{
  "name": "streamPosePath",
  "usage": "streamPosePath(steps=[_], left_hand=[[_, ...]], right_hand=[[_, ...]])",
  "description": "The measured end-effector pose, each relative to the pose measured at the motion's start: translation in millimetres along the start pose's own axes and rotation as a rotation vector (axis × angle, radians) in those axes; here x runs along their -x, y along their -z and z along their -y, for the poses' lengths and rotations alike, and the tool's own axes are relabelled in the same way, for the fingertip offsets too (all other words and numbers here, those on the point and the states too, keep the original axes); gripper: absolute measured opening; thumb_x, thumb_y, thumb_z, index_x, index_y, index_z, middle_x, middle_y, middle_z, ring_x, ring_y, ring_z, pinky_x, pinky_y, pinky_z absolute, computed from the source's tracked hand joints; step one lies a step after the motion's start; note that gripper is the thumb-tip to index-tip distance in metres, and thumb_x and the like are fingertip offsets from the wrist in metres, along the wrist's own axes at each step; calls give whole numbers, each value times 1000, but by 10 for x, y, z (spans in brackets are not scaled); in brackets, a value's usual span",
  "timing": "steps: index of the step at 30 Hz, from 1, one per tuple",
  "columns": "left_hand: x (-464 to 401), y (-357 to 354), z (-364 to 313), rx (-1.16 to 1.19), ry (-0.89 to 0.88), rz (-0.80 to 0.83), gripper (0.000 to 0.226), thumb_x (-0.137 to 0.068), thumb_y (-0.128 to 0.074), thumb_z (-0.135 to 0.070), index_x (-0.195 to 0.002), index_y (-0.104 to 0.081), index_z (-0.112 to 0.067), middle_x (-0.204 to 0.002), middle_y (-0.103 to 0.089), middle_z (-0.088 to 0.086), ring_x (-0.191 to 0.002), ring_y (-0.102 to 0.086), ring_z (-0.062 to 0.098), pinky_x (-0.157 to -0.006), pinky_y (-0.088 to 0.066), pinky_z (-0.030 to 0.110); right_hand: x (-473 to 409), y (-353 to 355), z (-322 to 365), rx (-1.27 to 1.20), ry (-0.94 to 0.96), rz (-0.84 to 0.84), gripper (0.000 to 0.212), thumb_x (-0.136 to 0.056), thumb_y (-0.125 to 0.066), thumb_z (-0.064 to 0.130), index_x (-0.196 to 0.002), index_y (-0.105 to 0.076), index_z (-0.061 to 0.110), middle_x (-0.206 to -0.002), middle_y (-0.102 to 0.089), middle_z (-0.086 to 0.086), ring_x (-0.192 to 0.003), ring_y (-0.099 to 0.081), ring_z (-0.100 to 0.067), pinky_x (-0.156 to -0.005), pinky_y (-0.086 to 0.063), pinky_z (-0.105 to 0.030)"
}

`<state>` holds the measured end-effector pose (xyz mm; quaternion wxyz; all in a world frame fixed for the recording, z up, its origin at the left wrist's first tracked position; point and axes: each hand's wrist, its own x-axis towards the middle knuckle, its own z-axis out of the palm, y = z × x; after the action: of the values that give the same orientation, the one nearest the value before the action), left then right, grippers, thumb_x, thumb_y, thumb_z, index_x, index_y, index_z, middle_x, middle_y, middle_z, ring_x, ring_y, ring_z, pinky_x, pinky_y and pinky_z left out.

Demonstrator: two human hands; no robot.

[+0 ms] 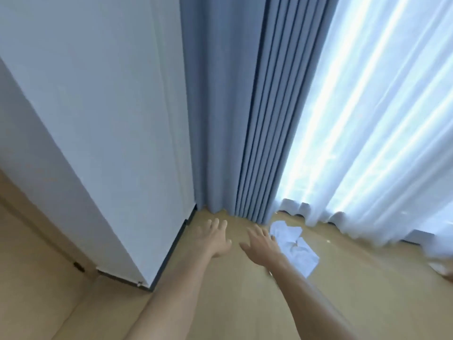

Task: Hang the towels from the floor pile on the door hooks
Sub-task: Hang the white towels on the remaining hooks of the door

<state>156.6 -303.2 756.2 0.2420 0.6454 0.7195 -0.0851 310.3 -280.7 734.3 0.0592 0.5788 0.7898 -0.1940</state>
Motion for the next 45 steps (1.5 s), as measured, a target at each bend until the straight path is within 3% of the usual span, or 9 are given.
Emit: streamPosePath(steps=[9,19,27,35,45], left_hand=[[-685,-248,-1983,-202,-325,105,78,-95,-37,-53,-153,7,-24,-160,14,4,-147,15,25,-117,5,54],[-1914,-332,-2874,-355,-443,132,80,-93,-28,-63,-151,15,-28,-158,22,6,-145,21,30,-114,10,60],[-2997,-114,-3118,-390,-416,136,71,-95,-12,-62,-150,18,-27,-157,25,7,-144,24,31,-113,11,60],[-3608,-194,-3515,-374,-401,182,72,-96,-18,-59,-150,18,-27,-157,26,7,-144,24,29,-112,11,62],[-4391,-901,-3650,-301,-179,218,71,-97,-25,-50,-152,12,-25,-158,20,10,-145,20,31,-115,5,59]], right_hand=[[364,218,-1911,-73,-357,-85,62,-96,-28,54,-150,-14,27,-159,-3,-6,-146,-2,-25,-114,-12,-50],[-236,337,-3096,-68,-583,-65,68,-94,-19,63,-151,-6,29,-159,10,-6,-146,3,-27,-114,-6,-55],[-1104,515,-3560,-92,-576,-49,67,-95,-21,60,-151,-1,30,-158,14,-6,-146,7,-26,-114,-1,-54],[-1645,523,-4231,-91,-582,17,67,-95,-20,60,-151,0,29,-159,12,-6,-146,8,-26,-114,0,-54],[-2492,-43,-5200,-40,-414,144,65,-96,-22,56,-151,-1,28,-159,11,-7,-146,6,-27,-116,-3,-54]])
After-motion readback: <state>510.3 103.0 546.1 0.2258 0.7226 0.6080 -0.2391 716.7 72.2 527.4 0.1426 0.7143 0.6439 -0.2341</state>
